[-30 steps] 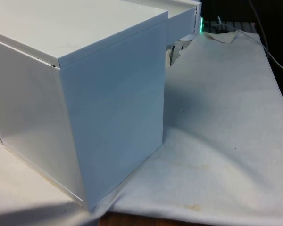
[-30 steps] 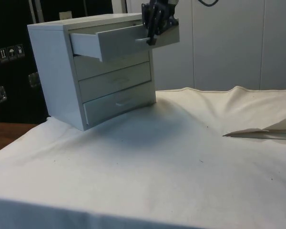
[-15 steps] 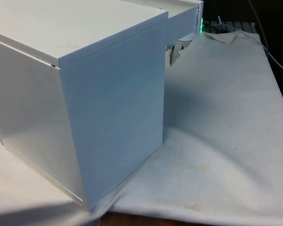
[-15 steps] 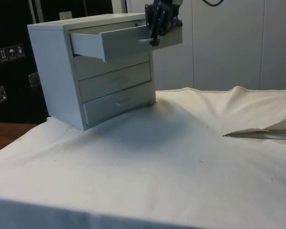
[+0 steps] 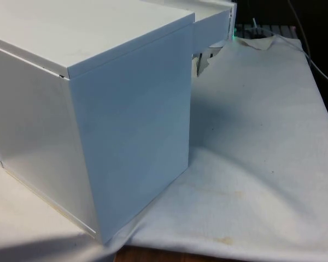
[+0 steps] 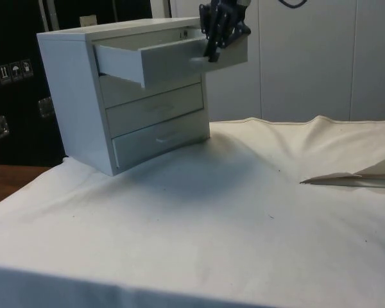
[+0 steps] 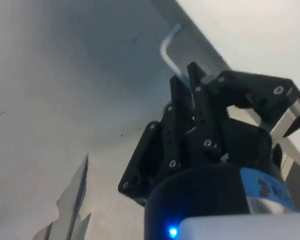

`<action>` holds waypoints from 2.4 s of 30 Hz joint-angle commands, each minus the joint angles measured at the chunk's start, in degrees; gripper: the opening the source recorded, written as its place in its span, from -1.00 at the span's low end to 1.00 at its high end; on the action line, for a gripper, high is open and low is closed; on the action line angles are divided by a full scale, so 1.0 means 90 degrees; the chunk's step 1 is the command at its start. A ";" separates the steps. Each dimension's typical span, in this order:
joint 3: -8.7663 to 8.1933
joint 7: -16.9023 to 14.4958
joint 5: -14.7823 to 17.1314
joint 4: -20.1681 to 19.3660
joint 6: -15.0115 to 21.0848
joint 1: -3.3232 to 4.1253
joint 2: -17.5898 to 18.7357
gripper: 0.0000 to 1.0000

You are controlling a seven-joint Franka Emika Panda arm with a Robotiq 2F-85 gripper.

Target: Open the drawer, then close it.

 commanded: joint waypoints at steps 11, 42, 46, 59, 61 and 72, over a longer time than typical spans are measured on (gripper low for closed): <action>0.0006 0.0006 0.0000 -0.0006 0.0000 0.0000 -0.0006 0.42; 0.0713 0.0439 -0.0344 -0.0554 0.0185 -0.0102 0.0064 1.00; 0.0764 0.0439 -0.0433 -0.0541 0.0153 -0.0108 0.0115 1.00; 0.0783 0.0662 -0.1012 -0.0509 0.0032 -0.0153 0.0153 1.00; 0.0783 0.0751 -0.1133 -0.0509 0.0013 -0.0159 0.0166 1.00; 0.0751 0.1445 -0.1725 -0.0503 -0.0025 -0.0159 0.0363 1.00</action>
